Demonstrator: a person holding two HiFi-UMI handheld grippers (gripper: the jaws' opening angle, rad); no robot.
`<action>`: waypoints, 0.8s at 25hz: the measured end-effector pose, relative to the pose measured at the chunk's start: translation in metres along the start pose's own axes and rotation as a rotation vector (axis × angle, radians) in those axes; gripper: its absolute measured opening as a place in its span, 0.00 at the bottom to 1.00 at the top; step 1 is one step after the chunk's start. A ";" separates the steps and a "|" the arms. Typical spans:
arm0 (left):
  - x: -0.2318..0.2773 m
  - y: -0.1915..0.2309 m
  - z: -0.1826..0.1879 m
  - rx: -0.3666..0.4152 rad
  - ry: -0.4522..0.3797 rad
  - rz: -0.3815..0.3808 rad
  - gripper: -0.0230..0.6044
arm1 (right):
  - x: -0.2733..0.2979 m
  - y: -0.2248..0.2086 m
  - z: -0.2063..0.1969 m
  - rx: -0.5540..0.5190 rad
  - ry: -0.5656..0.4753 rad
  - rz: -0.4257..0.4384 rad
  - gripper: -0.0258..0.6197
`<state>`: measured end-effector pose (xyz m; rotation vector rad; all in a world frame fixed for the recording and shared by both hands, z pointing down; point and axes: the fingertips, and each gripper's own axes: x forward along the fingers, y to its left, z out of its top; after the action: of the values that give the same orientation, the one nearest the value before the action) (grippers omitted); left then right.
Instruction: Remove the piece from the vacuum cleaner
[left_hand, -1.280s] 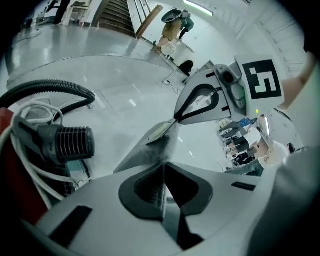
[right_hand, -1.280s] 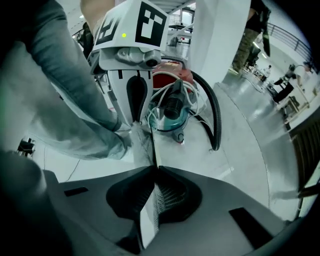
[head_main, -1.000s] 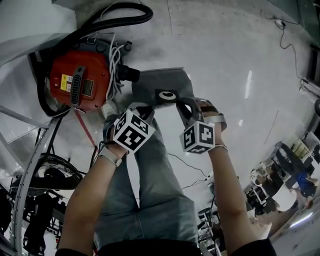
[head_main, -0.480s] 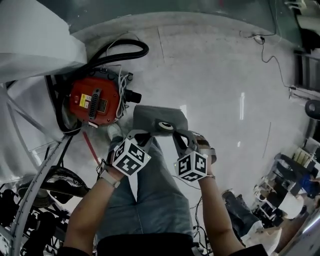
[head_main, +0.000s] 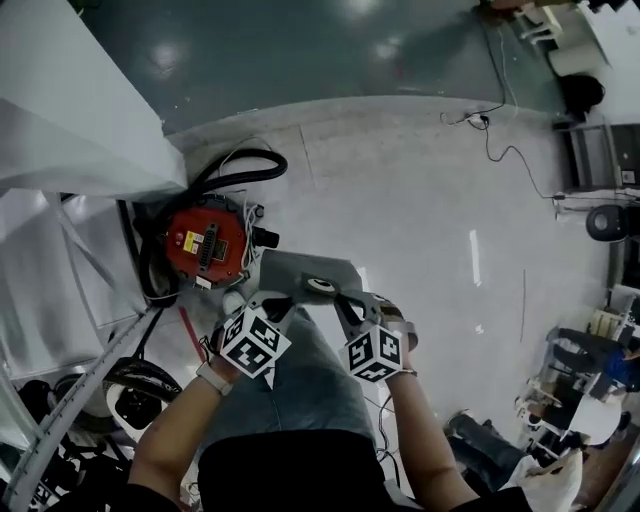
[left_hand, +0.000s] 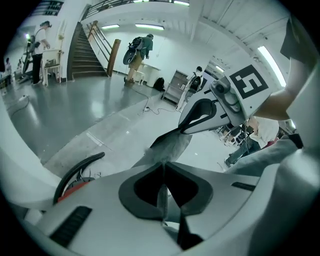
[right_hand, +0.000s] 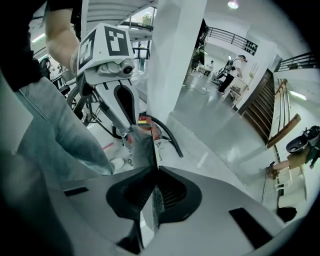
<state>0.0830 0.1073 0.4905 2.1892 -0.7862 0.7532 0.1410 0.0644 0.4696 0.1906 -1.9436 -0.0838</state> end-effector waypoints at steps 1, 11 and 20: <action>-0.010 -0.003 0.006 0.013 -0.005 0.009 0.09 | -0.010 0.000 0.007 0.009 -0.012 -0.002 0.12; -0.102 -0.022 0.070 0.056 -0.083 0.069 0.09 | -0.100 -0.017 0.073 0.019 -0.084 -0.041 0.12; -0.167 -0.028 0.130 0.083 -0.151 0.116 0.09 | -0.166 -0.043 0.122 0.030 -0.159 -0.107 0.12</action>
<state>0.0310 0.0777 0.2860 2.3109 -0.9813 0.6942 0.0922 0.0474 0.2654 0.3155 -2.0938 -0.1444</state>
